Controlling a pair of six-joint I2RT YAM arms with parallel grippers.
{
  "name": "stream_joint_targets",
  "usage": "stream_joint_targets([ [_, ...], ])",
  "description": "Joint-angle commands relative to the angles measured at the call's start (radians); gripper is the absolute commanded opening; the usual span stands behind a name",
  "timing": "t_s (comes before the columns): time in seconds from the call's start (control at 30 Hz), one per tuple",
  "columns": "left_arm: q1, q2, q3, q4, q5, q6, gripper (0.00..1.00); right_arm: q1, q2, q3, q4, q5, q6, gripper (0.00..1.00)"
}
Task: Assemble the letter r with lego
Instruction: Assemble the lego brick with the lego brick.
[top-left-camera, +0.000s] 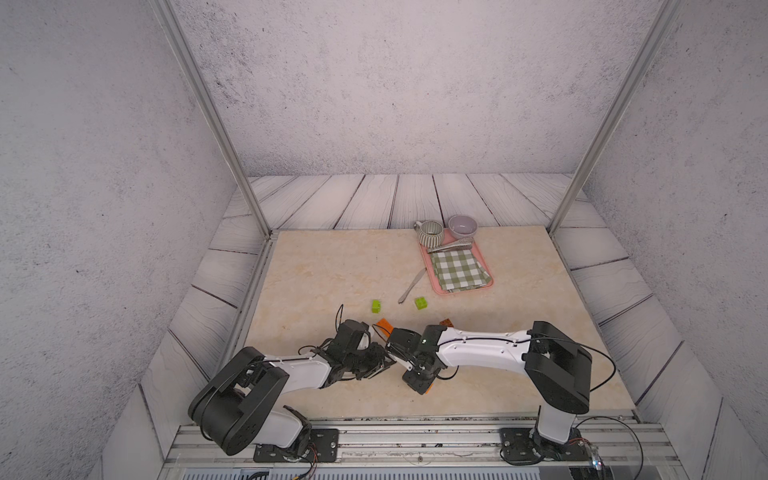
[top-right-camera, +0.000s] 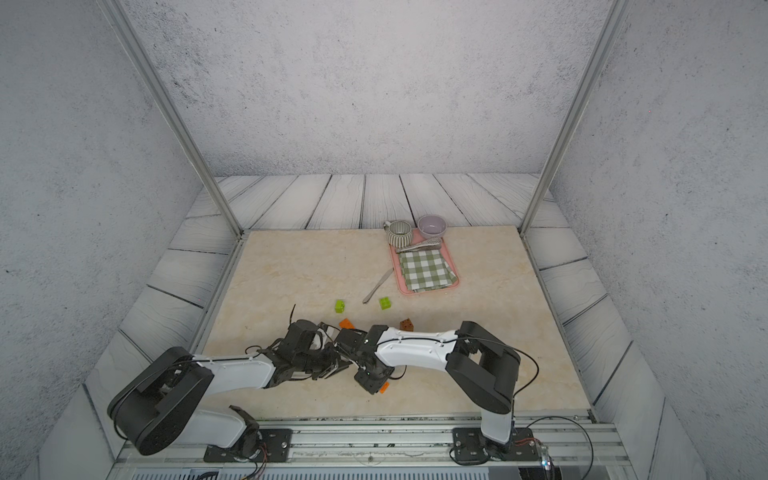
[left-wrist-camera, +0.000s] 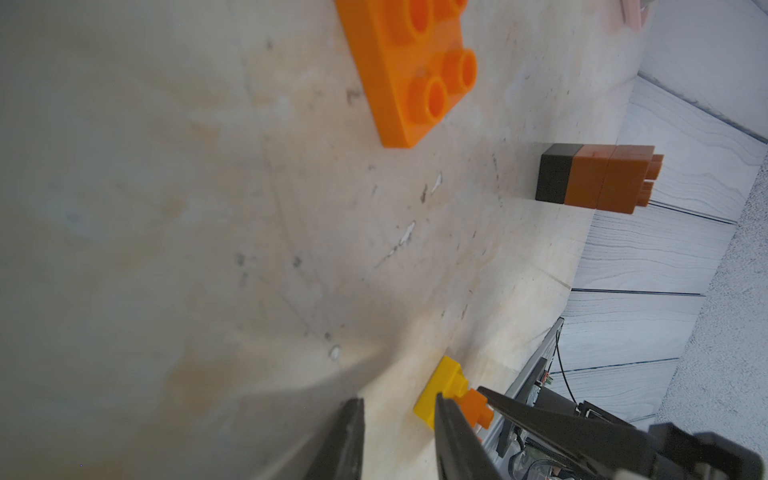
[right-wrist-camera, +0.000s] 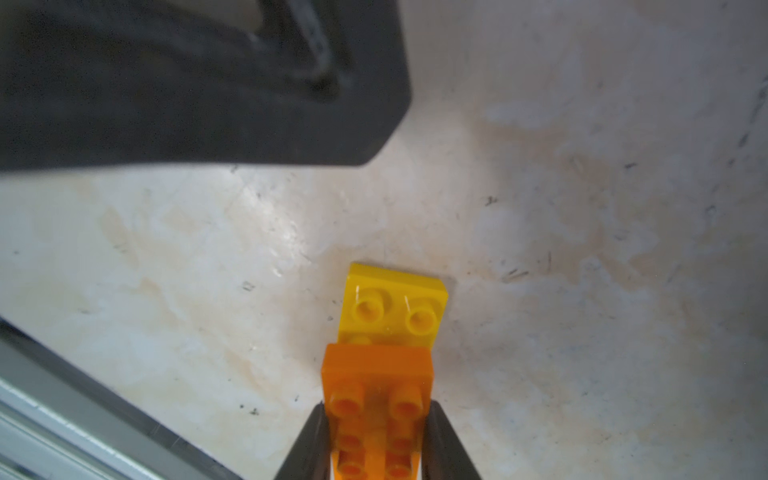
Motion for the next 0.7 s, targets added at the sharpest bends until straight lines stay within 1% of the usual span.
stream_joint_targets([
  [0.0,-0.003,0.012,-0.007,-0.022,-0.013,0.015,0.33,0.009,0.053,0.004,-0.062,-0.019,0.005,0.0],
  [0.2,-0.002,-0.007,-0.015,-0.04,-0.027,0.016,0.32,0.008,0.098,0.044,-0.13,0.004,0.043,0.0],
  [0.37,-0.002,-0.015,-0.016,-0.047,-0.029,0.017,0.31,0.009,0.122,0.074,-0.191,0.011,0.114,0.0],
  [0.53,0.0,-0.02,-0.021,-0.047,-0.035,0.014,0.31,0.008,0.118,0.063,-0.187,0.004,0.164,0.0],
  [0.67,0.003,-0.035,-0.03,-0.041,-0.043,0.013,0.3,0.007,0.12,0.064,-0.189,0.001,0.158,0.0],
])
